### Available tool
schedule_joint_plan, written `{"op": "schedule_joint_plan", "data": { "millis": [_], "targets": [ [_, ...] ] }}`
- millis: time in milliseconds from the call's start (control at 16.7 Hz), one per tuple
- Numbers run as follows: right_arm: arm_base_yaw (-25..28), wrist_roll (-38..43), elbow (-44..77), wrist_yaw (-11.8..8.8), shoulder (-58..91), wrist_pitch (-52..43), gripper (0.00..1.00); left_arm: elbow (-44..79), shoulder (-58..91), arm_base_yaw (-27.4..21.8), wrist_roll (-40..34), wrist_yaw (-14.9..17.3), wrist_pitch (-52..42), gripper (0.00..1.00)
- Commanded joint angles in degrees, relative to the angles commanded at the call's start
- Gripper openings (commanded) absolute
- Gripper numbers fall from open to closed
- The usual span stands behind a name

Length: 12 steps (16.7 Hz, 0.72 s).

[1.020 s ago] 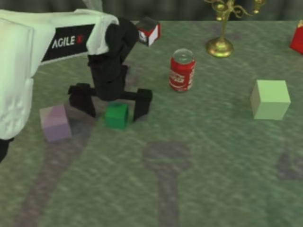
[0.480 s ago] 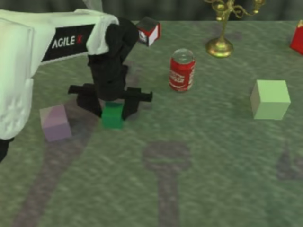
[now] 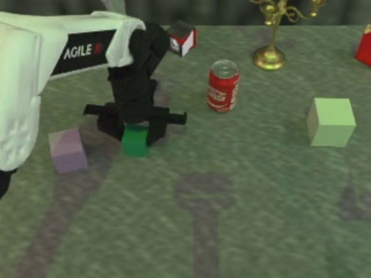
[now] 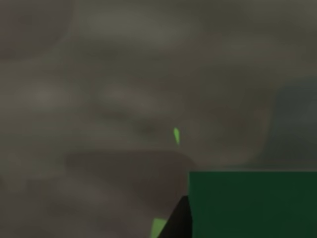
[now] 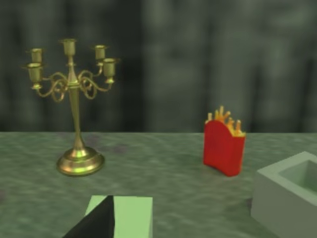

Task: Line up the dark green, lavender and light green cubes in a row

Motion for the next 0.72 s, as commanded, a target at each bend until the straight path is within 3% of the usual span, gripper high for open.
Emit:
{"op": "schedule_joint_plan", "data": {
  "millis": [360, 720],
  "targets": [
    [0.0, 0.0, 0.0, 0.0, 0.0, 0.0, 1.0, 1.4, -2.0, 0.1, 0.4, -0.5, -1.6, 0.0],
    [0.0, 0.0, 0.0, 0.0, 0.0, 0.0, 1.0, 9.2, -5.2, 1.1, 0.2, -0.5, -13.1, 0.0]
  ]
}}
